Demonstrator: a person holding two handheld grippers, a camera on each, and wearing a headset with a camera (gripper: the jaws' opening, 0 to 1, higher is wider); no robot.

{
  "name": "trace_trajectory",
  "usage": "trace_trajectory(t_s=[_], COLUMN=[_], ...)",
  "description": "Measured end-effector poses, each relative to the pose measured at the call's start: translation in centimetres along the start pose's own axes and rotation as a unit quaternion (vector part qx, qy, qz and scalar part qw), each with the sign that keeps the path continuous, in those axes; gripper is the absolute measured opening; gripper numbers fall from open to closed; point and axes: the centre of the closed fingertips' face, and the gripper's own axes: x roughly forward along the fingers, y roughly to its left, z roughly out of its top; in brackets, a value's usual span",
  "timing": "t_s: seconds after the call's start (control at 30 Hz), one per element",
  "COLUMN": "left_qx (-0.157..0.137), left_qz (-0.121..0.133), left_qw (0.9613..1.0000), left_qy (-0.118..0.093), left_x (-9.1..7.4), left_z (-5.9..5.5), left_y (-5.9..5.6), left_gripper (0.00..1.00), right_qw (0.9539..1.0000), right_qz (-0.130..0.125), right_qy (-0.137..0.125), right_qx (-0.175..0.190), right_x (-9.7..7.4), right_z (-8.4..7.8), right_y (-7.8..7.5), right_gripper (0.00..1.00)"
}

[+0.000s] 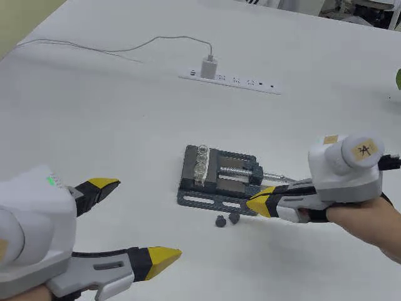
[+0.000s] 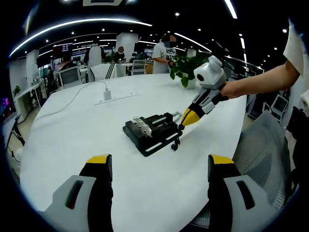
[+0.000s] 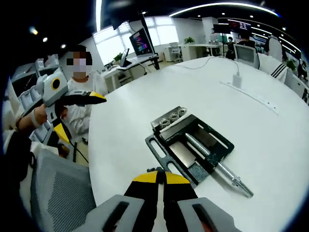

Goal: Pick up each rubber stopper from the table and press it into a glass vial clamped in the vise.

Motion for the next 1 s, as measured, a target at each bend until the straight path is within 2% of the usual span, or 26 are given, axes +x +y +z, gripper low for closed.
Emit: trace_trajectory(t_s=[0.1, 0.17, 0.27, 0.37, 0.43, 0.6, 0.63, 0.67, 0.73, 0.77, 0.8, 0.83, 0.9, 0.93, 0.97, 1.0], left_qx=[0.01, 0.023, 0.038, 0.064, 0.075, 0.094, 0.098, 0.101, 0.104, 0.103, 0.102, 0.101, 0.093, 0.093, 0.089, 0.085], left_qz=[-0.002, -0.009, -0.016, -0.03, -0.036, -0.054, -0.059, -0.061, -0.07, -0.073, -0.077, -0.079, -0.085, -0.088, -0.091, -0.094], left_qw=[0.9998, 0.9993, 0.9984, 0.9962, 0.9947, 0.991, 0.9898, 0.9891, 0.9874, 0.9869, 0.9863, 0.9859, 0.9857, 0.985, 0.9846, 0.9843], left_qy=[-0.017, -0.028, -0.038, -0.052, -0.06, -0.078, -0.085, -0.088, -0.098, -0.101, -0.105, -0.107, -0.112, -0.115, -0.12, -0.123], left_x=[0.2, 0.4, 0.7, 1.0, 1.2, 1.6, 1.7, 1.8, 1.9, 1.9, 2.0, 2.0, 2.1, 2.1, 2.1, 2.1], left_z=[0.8, 1.3, 2.0, 2.9, 3.3, 4.5, 4.9, 5.1, 5.6, 5.9, 6.1, 6.3, 6.6, 6.7, 6.9, 7.1], left_y=[0.1, -0.1, -0.3, -0.8, -1.1, -1.9, -2.2, -2.4, -2.8, -3.0, -3.2, -3.4, -3.7, -3.8, -4.0, -4.1], left_gripper=[0.79, 0.78, 0.75, 0.72, 0.7, 0.63, 0.62, 0.61, 0.57, 0.55, 0.53, 0.52, 0.49, 0.48, 0.47, 0.45], right_qw=[0.9991, 0.9965, 0.9892, 0.9757, 0.9674, 0.9349, 0.9251, 0.9195, 0.9025, 0.8972, 0.8873, 0.8793, 0.8526, 0.8437, 0.838, 0.8354], right_qz=[0.013, 0.03, 0.052, 0.082, 0.101, 0.155, 0.169, 0.176, 0.196, 0.202, 0.211, 0.219, 0.242, 0.251, 0.252, 0.254], right_qy=[-0.023, -0.045, -0.076, -0.114, -0.126, -0.17, -0.178, -0.182, -0.192, -0.194, -0.199, -0.201, -0.207, -0.208, -0.211, -0.209], right_qx=[0.033, 0.064, 0.114, 0.168, 0.195, 0.27, 0.29, 0.301, 0.332, 0.341, 0.359, 0.372, 0.415, 0.427, 0.435, 0.44], right_x=[-0.2, -0.5, -0.9, -1.6, -2.0, -3.3, -3.6, -3.8, -4.3, -4.4, -4.6, -4.7, -5.0, -5.1, -5.1, -5.1], right_z=[1.1, 1.9, 3.2, 4.7, 5.3, 7.2, 7.5, 7.7, 8.1, 8.1, 8.2, 8.3, 8.5, 8.5, 8.5, 8.4], right_y=[0.7, 1.7, 3.1, 4.6, 5.4, 7.6, 8.0, 8.2, 8.8, 9.0, 9.2, 9.4, 9.8, 10.0, 10.0, 10.1], right_gripper=[0.0, 0.0, 0.0, 0.0, 0.0, 0.0, 0.0, 0.0, 0.0, 0.0, 0.0, 0.0, 0.0, 0.0, 0.0, 0.0])
